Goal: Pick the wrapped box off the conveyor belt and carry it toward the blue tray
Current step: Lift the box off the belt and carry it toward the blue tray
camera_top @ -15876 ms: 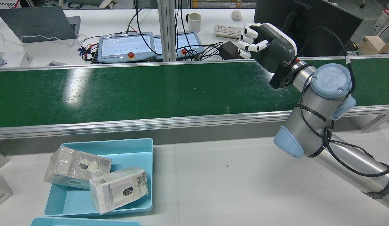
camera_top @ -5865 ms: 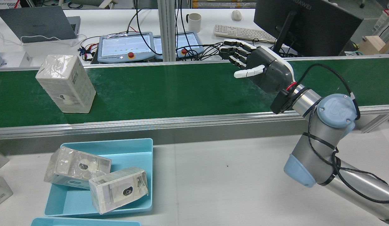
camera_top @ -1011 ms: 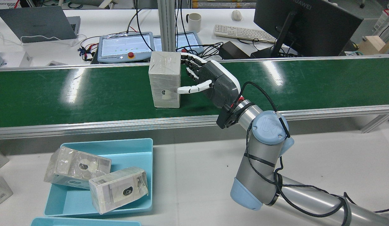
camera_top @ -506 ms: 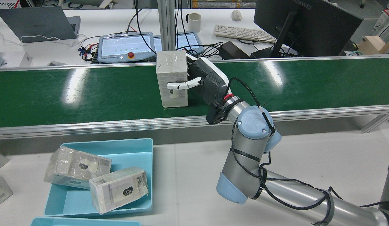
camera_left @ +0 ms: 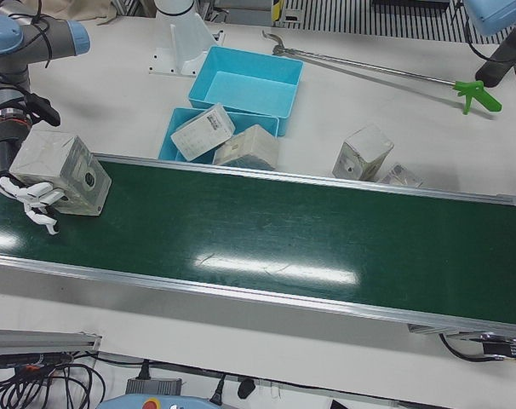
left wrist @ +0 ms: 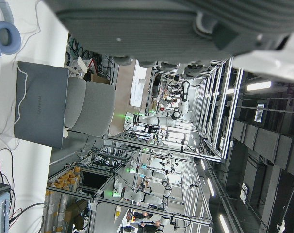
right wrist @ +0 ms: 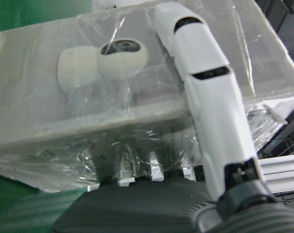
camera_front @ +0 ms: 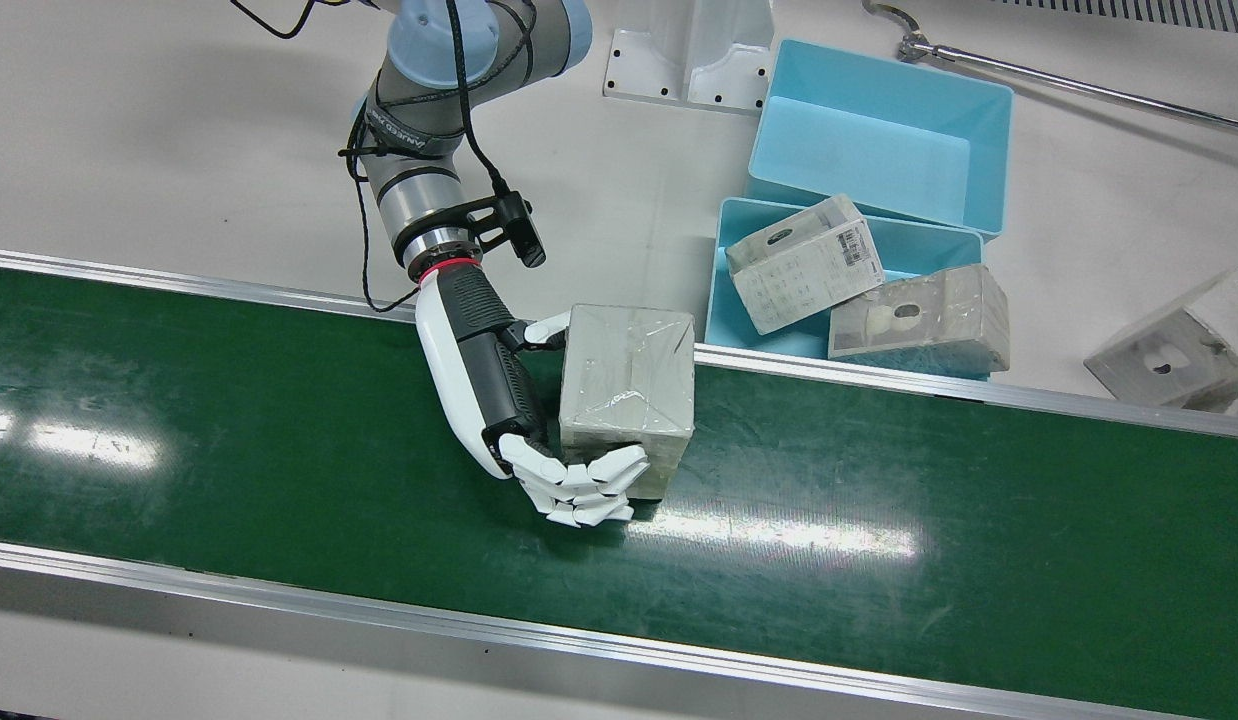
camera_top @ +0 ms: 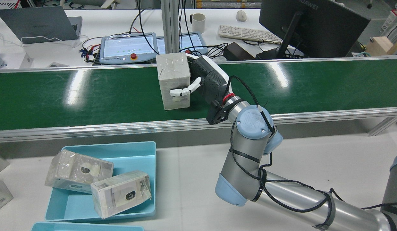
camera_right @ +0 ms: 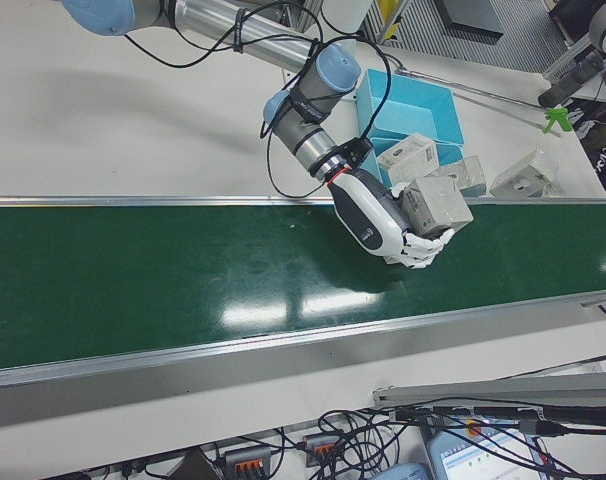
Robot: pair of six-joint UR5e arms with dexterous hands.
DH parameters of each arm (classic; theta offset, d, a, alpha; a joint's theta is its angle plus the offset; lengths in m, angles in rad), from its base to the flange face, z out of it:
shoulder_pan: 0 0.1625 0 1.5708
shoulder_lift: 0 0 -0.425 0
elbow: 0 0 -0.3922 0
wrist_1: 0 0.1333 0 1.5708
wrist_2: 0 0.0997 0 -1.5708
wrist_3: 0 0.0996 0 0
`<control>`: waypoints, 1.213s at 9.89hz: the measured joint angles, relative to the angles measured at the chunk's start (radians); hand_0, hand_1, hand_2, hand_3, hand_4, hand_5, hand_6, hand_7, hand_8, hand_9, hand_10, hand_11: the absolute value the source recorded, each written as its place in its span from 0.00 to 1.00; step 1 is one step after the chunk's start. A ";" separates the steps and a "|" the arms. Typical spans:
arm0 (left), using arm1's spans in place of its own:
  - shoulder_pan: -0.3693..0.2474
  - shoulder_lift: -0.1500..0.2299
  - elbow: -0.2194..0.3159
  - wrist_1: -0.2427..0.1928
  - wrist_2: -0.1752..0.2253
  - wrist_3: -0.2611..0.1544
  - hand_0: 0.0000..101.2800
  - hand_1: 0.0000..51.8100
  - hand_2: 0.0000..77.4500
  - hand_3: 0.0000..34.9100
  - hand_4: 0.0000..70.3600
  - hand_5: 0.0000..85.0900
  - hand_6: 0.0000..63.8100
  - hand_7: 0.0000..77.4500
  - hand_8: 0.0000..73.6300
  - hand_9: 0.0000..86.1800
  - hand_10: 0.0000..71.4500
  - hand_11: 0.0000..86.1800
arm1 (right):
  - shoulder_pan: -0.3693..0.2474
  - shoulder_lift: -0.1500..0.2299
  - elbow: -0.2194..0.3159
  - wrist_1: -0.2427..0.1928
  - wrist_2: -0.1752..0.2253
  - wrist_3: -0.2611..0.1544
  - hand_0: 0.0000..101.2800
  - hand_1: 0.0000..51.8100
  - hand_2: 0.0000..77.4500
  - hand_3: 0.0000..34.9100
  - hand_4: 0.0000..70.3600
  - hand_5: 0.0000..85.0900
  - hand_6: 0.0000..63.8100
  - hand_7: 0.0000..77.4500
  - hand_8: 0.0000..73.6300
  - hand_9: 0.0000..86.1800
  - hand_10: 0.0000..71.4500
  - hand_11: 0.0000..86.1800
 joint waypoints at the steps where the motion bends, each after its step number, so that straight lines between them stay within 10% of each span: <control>1: 0.000 0.000 0.000 0.000 0.000 0.000 0.00 0.00 0.01 0.00 0.00 0.01 0.00 0.01 0.01 0.00 0.01 0.00 | 0.000 -0.001 0.020 -0.013 0.001 0.001 0.57 0.33 0.37 0.05 0.47 0.37 0.39 0.47 0.10 0.56 0.30 0.27; 4: 0.000 0.000 0.000 0.000 0.000 0.000 0.00 0.00 0.01 0.00 0.00 0.01 0.00 0.01 0.01 0.00 0.00 0.01 | -0.004 0.002 0.134 -0.065 0.002 0.000 0.58 0.33 0.37 0.06 0.62 0.41 0.50 0.55 0.33 0.69 0.47 0.41; 5: 0.000 0.000 0.000 0.000 0.000 0.000 0.00 0.00 0.01 0.00 0.00 0.01 0.00 0.01 0.01 0.00 0.00 0.01 | -0.022 0.007 0.161 -0.076 0.003 -0.004 0.55 0.07 0.43 0.07 0.64 0.41 0.52 0.56 0.34 0.70 0.48 0.42; 6: 0.000 0.000 0.000 0.000 0.000 0.000 0.00 0.00 0.01 0.00 0.00 0.01 0.00 0.01 0.01 0.00 0.01 0.00 | -0.049 0.013 0.174 -0.080 0.010 -0.016 0.54 0.07 0.43 0.07 0.64 0.41 0.53 0.56 0.34 0.71 0.48 0.42; 10: 0.000 0.000 0.000 0.000 0.000 0.000 0.00 0.00 0.01 0.00 0.00 0.01 0.00 0.01 0.01 0.00 0.01 0.00 | -0.189 0.066 0.169 -0.077 0.082 -0.117 0.53 0.07 0.43 0.08 0.64 0.41 0.60 0.61 0.39 0.78 0.58 0.45; 12: 0.000 0.000 0.000 0.000 0.000 0.000 0.00 0.00 0.01 0.00 0.00 0.01 0.00 0.01 0.01 0.00 0.01 0.00 | -0.242 0.092 0.132 -0.061 0.106 -0.159 0.55 0.02 0.44 0.08 0.80 0.35 0.61 0.61 0.39 0.78 0.59 0.45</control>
